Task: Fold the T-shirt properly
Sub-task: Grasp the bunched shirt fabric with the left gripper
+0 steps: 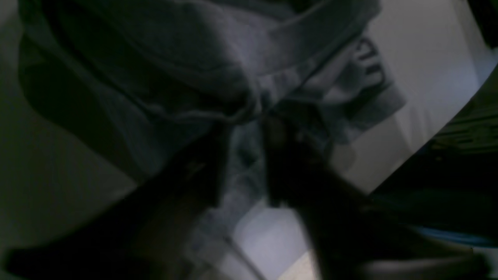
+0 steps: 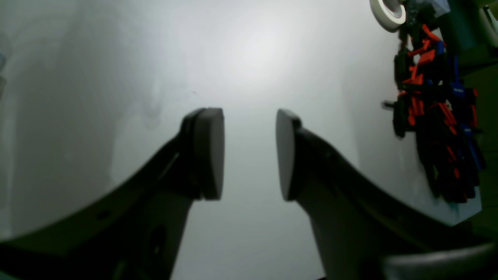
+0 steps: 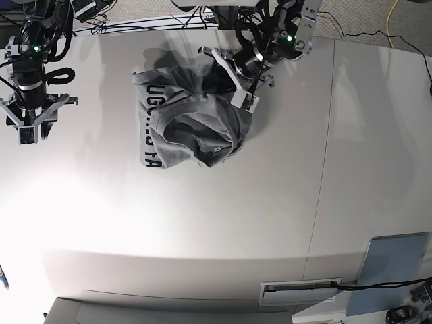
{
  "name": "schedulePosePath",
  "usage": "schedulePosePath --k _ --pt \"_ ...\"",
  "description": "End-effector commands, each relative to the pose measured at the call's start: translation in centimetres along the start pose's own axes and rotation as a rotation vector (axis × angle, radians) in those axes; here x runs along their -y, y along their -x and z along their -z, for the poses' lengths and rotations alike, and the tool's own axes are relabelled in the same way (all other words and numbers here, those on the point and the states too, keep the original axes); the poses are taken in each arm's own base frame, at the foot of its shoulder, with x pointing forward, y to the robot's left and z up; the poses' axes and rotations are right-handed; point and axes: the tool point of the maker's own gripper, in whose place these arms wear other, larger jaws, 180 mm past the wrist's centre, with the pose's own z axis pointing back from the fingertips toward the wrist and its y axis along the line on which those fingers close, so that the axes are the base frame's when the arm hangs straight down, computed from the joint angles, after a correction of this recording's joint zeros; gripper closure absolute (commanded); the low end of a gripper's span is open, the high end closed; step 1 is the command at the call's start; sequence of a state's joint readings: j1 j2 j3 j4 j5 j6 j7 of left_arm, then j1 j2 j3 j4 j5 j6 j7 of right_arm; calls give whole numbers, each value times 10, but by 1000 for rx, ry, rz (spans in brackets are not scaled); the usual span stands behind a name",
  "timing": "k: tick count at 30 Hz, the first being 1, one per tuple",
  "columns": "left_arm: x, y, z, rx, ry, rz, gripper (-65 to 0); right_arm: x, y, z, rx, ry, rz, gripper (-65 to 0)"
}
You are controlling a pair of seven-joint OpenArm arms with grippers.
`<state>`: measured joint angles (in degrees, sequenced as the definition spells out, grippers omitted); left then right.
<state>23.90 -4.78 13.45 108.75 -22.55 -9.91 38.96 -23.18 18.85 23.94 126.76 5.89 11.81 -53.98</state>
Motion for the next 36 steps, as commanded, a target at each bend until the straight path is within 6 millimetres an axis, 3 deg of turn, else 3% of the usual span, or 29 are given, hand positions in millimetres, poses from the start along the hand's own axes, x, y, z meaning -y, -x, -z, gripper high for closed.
schedulePosePath --k 1,3,12,22,24,28,34,36 --pt "6 -12 -2 42 21 9 -248 7 -12 -3 45 23 -13 -223" --pt "4 -12 -2 44 17 8 -301 7 -12 -3 45 23 -13 -223" --pt "-29 -27 -13 110 -69 -25 -306 7 -12 -3 46 23 -13 -223" --pt "-15 -42 -11 145 20 40 -304 7 -13 -3 52 23 -13 -223" --pt "-16 -48 -10 155 20 49 -253 7 -13 -3 52 22 -13 -223" --pt "-16 -45 -10 140 19 51 -53 7 -13 -3 52 23 -13 -223" --pt "-16 -39 -9 108 19 50 -51 7 -13 -3 52 23 -13 -223" --pt "-17 -36 -9 92 18 49 -2 7 -13 -3 52 23 -13 -223"
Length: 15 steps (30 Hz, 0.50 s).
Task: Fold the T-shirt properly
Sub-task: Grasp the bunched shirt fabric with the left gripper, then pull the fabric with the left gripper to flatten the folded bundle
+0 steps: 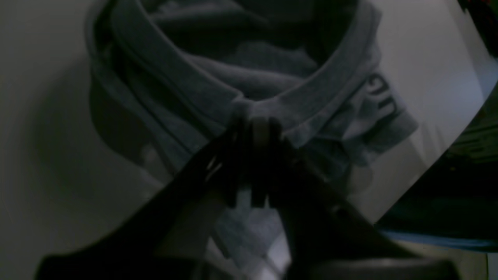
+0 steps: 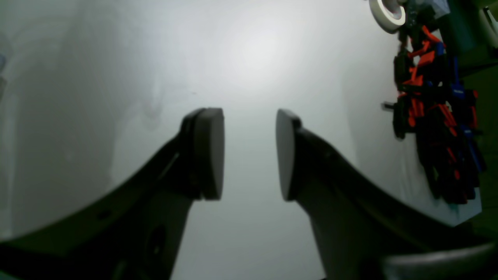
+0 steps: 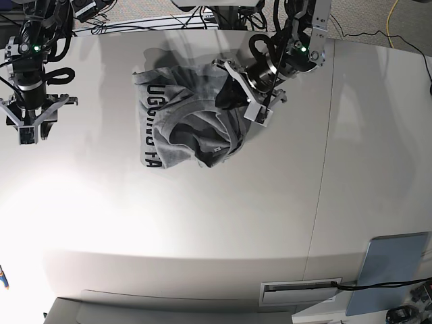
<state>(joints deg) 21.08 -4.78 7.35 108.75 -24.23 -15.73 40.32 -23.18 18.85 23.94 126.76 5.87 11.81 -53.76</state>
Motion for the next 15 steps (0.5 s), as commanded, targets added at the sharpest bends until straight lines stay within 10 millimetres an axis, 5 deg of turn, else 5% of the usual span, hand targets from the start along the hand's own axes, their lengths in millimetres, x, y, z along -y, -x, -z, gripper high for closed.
schedulePosePath --k 1,5,10,15 --pt "5 -10 -2 37 19 2 0 7 -13 -3 48 23 -13 -223" --pt "15 -5 -6 -3 67 -44 0 7 -13 -3 49 22 -13 -223" --pt "47 -8 -40 -29 218 -12 0 7 -14 -3 56 22 -13 -223" --pt "26 -26 -76 41 112 -6 0 7 -14 -3 55 22 -14 -223"
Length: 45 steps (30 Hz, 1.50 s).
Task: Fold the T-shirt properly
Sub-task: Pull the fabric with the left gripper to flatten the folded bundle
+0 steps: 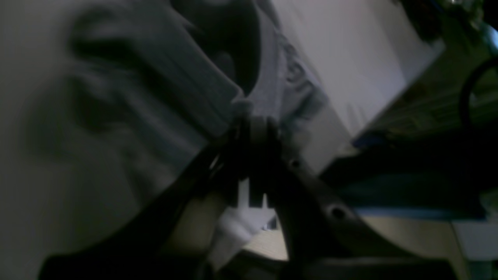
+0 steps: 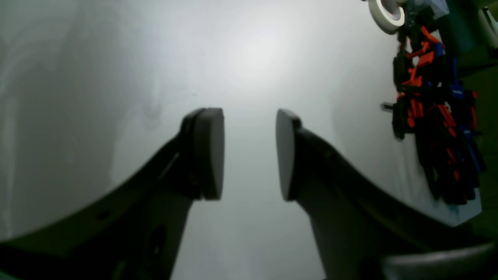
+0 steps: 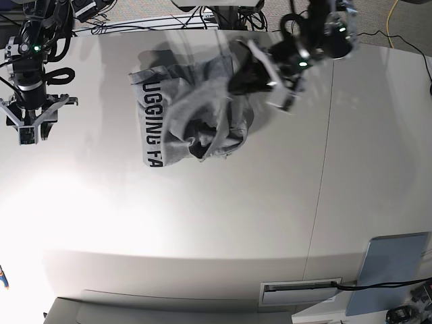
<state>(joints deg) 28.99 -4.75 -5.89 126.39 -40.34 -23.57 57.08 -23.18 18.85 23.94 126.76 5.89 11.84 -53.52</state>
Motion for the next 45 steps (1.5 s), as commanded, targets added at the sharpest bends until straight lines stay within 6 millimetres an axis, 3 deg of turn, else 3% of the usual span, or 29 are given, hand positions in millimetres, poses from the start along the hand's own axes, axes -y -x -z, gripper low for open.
schedulePosePath --k 1,8,14,15,19,20,23,26,31,33,36,41,45 --pt "1 -2 -6 1 -3 3 0 7 -13 -3 52 23 -14 -223" --pt "-34 44 -16 -202 -120 -33 0 7 -13 -3 50 23 -13 -223" --pt "-37 55 -15 -229 -125 -54 0 7 -13 -3 50 23 -13 -223" --pt "-37 55 -15 -230 -125 -54 -24 7 -13 -3 50 23 -13 -223" --pt "-33 57 -15 -241 -95 -1 -263 7 -13 -3 50 23 -13 -223" --pt "-32 58 -15 -249 -89 12 -291 7 -13 -3 49 23 -14 -223" --pt "-33 59 -17 -262 -79 50 -294 7 -13 -3 50 23 -13 -223" --pt "-40 40 -17 -164 -104 43 -294 7 -13 -3 49 23 -13 -223" --pt "-53 -25 -11 105 -146 42 -294 7 -12 -3 47 23 -13 -223" --pt "-57 -42 -5 145 -140 63 -294 7 -12 -3 43 23 -13 -223" --pt "-60 -48 14 138 -113 70 -294 7 -11 -3 39 23 -13 -223" --pt "-56 -43 65 89 -32 48 -294 7 -11 -3 39 23 -13 -223" --pt "-58 -55 91 75 -57 65 -294 7 -11 -3 38 23 -13 -223"
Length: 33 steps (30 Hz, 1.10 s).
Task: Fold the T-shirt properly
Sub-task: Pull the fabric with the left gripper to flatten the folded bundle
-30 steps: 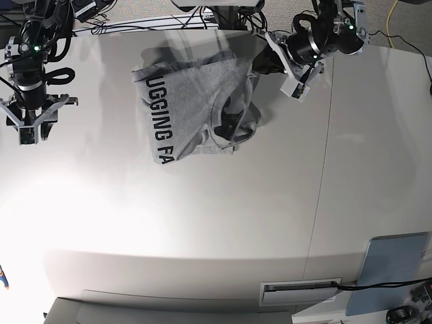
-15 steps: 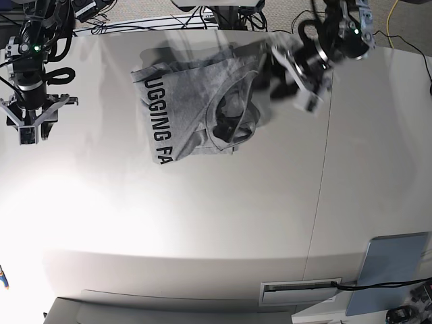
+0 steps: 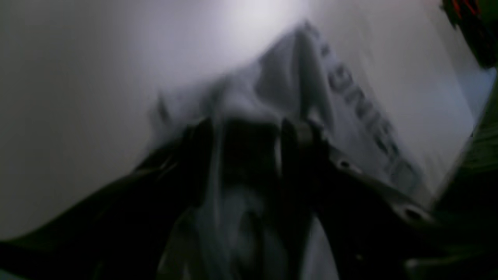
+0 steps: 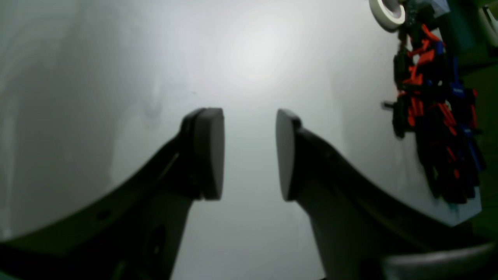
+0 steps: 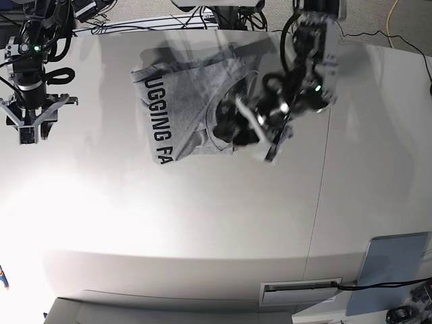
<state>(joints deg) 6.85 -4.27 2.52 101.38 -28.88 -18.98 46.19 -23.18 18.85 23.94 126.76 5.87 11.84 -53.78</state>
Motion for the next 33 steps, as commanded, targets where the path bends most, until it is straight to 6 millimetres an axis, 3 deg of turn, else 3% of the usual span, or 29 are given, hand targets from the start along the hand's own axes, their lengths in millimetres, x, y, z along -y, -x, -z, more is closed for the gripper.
schedulePosePath --k 1,4,9,11,14,15,20,24,29,33 --pt "3 -18 2 46 6 28 -294 7 -11 -3 42 22 -13 -223" --pt "-2 -22 11 25 -25 63 -294 7 -11 -3 41 23 -12 -223" --pt "-9 -6 19 -27 -44 43 -285 7 -12 -3 42 22 -13 -223" --pt "-9 -6 19 -29 -43 44 -208 7 -12 -3 42 22 -13 -223" --pt "-10 -9 19 -22 -46 48 -5 7 -12 -3 45 22 -13 -223" --pt "-13 -12 17 -14 -57 48 0 7 -12 -3 45 23 -13 -223" --pt "-57 -27 -9 24 -184 -11 0 7 -12 -3 47 22 -13 -223" --pt "-95 -15 -35 -19 -287 -92 0 7 -13 -3 51 23 -12 -223" --pt "-117 9 -56 -47 -356 -162 0 7 -14 -3 53 23 -12 -223" --pt "-114 16 -59 -71 -323 -114 -149 7 -14 -3 53 22 -13 -223"
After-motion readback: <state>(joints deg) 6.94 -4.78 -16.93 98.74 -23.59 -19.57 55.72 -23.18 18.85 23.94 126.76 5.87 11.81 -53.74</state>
